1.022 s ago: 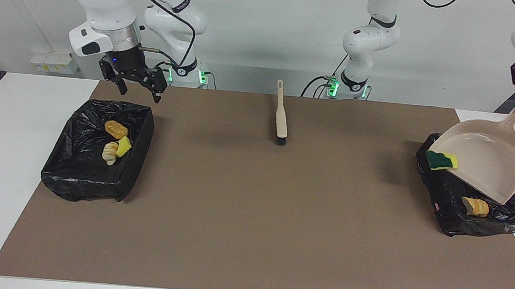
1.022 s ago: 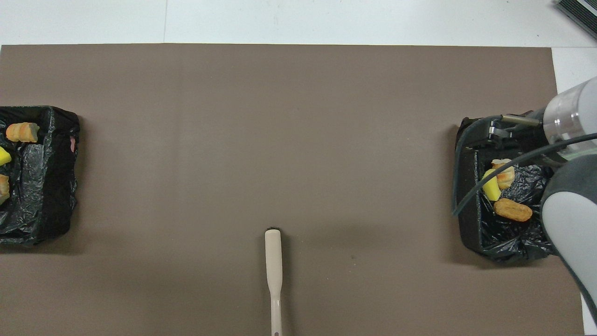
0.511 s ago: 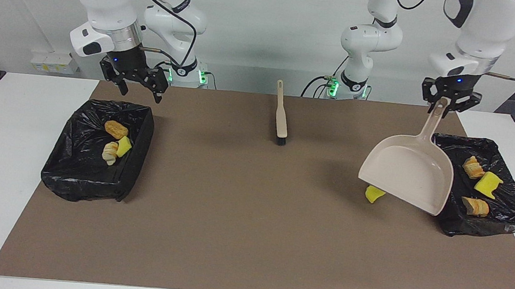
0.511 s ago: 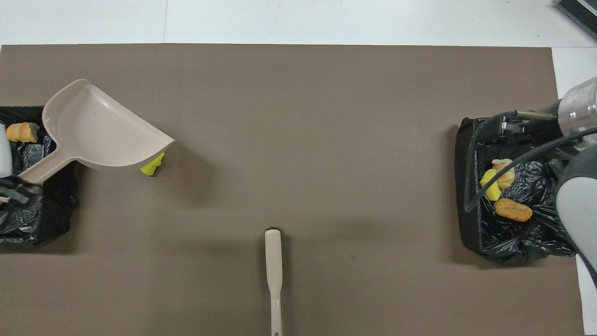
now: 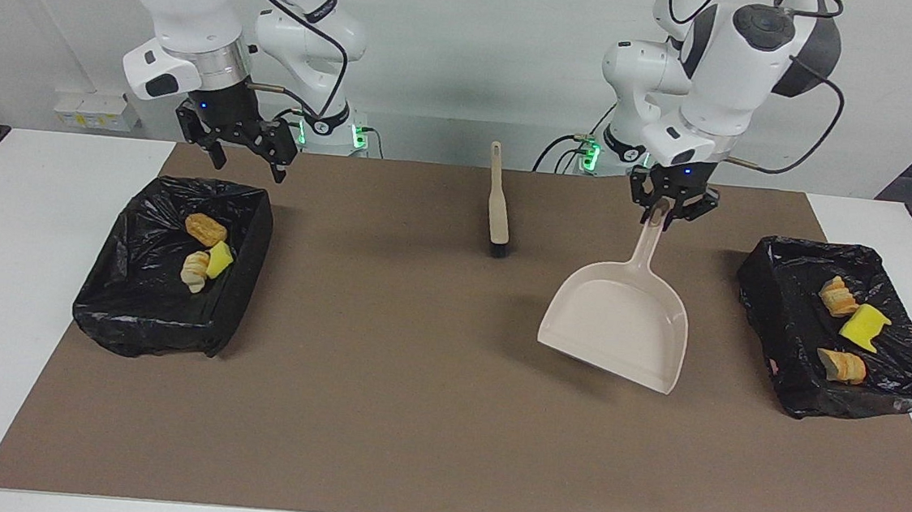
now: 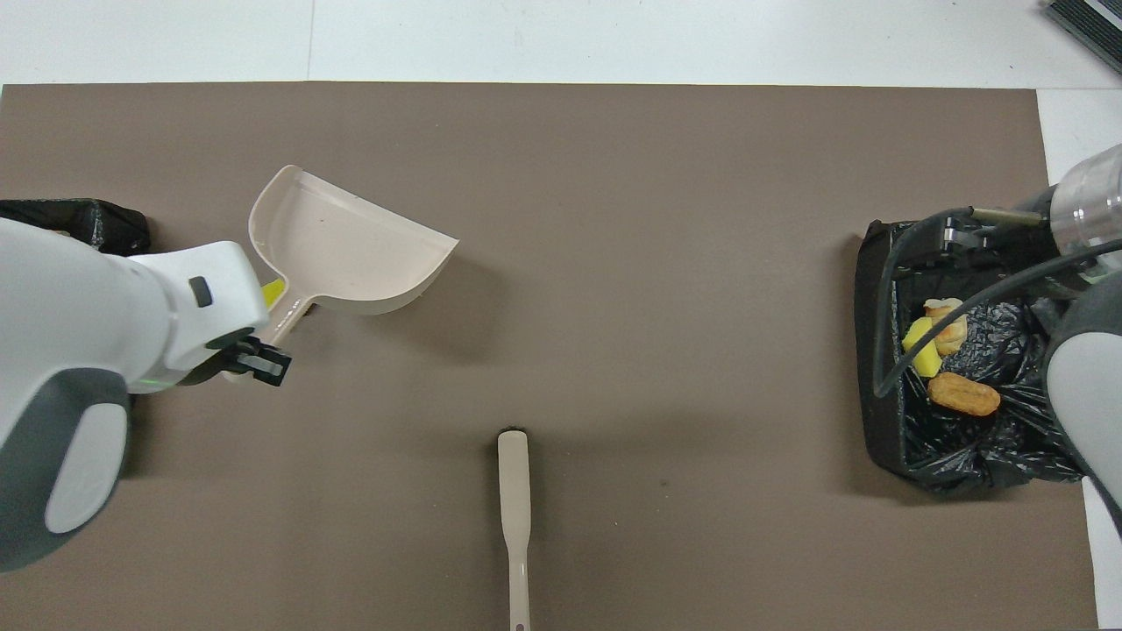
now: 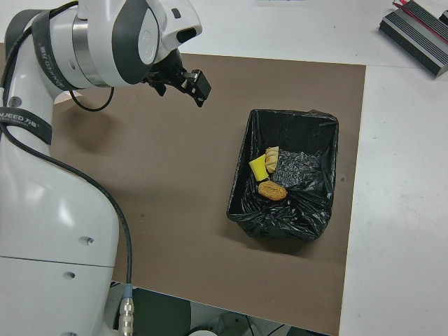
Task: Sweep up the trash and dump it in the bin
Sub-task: 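Bring the empty dustpan back to the table center with the left gripper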
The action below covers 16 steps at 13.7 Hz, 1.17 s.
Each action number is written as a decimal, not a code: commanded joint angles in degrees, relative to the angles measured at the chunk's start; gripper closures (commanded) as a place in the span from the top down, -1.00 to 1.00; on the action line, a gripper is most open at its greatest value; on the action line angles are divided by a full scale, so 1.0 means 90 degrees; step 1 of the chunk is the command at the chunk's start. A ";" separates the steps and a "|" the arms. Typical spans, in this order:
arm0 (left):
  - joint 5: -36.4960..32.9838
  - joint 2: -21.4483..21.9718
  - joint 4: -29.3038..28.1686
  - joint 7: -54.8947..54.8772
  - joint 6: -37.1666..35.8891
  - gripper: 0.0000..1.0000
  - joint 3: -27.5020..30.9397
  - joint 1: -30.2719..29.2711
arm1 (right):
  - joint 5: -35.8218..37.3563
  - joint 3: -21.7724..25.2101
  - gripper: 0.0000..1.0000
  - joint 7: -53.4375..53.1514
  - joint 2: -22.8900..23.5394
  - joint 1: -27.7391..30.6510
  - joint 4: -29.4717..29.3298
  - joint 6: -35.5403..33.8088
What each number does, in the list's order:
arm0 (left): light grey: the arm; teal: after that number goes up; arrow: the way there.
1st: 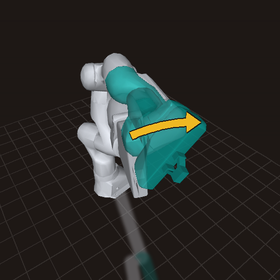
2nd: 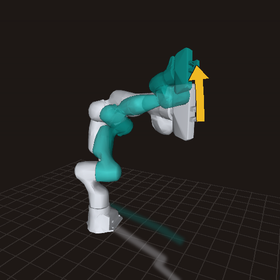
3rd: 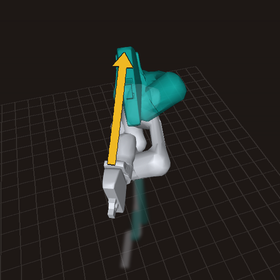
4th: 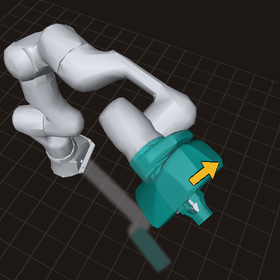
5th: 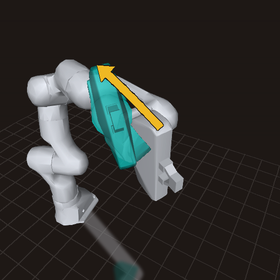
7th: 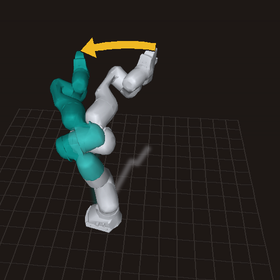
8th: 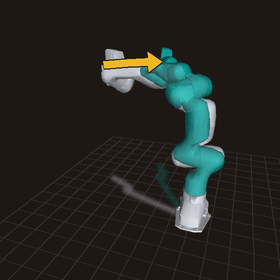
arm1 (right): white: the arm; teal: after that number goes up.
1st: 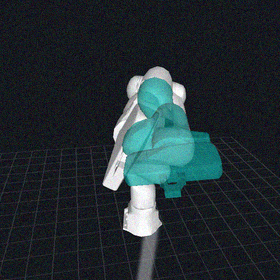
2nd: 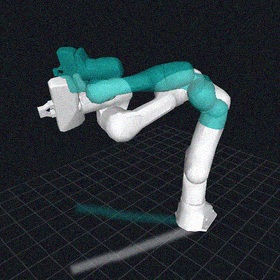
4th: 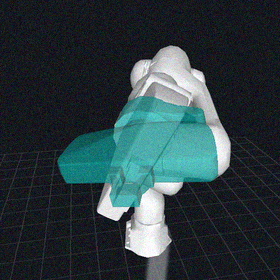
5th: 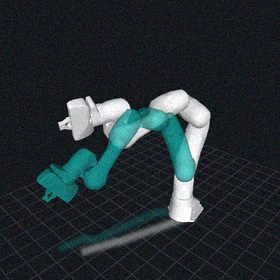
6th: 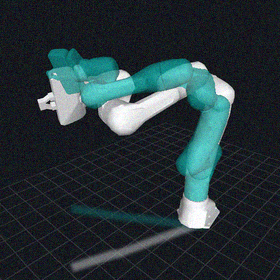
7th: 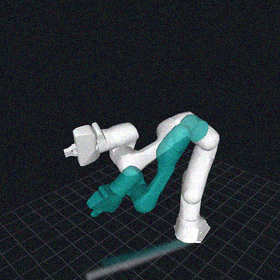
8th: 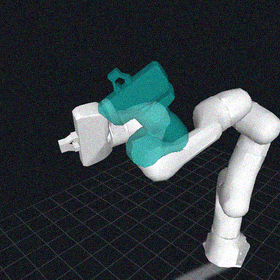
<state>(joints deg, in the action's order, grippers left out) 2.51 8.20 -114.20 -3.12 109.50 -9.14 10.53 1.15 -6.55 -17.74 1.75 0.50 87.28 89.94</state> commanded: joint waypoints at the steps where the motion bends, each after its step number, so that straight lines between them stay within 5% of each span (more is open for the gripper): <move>1: 0.0151 -0.0275 -0.0299 0.1162 0.0974 -1.00 0.0146 0.0750 | -0.0040 -0.0005 1.00 0.0018 0.0011 0.0042 -0.0039 0.0046; 6: 0.0151 -0.1593 -0.0329 0.2260 0.2528 -1.00 0.0156 0.1876 | -0.0040 -0.0005 1.00 0.0057 0.0011 0.0052 -0.0039 0.0046; 13: 0.0151 -0.1624 -0.0651 0.4202 0.2725 -1.00 0.0146 0.2277 | -0.0040 -0.0005 1.00 0.0057 0.0011 0.0052 -0.0049 0.0046; 16: 0.0151 -0.1595 -0.0748 0.4038 0.2774 -1.00 0.0146 0.2228 | -0.0040 -0.0005 1.00 0.0047 0.0011 0.0062 -0.0049 0.0046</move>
<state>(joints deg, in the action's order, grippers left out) 3.40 -7.94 -118.18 32.88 133.07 -8.94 29.92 1.15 -6.51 -17.74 1.75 0.52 87.24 89.94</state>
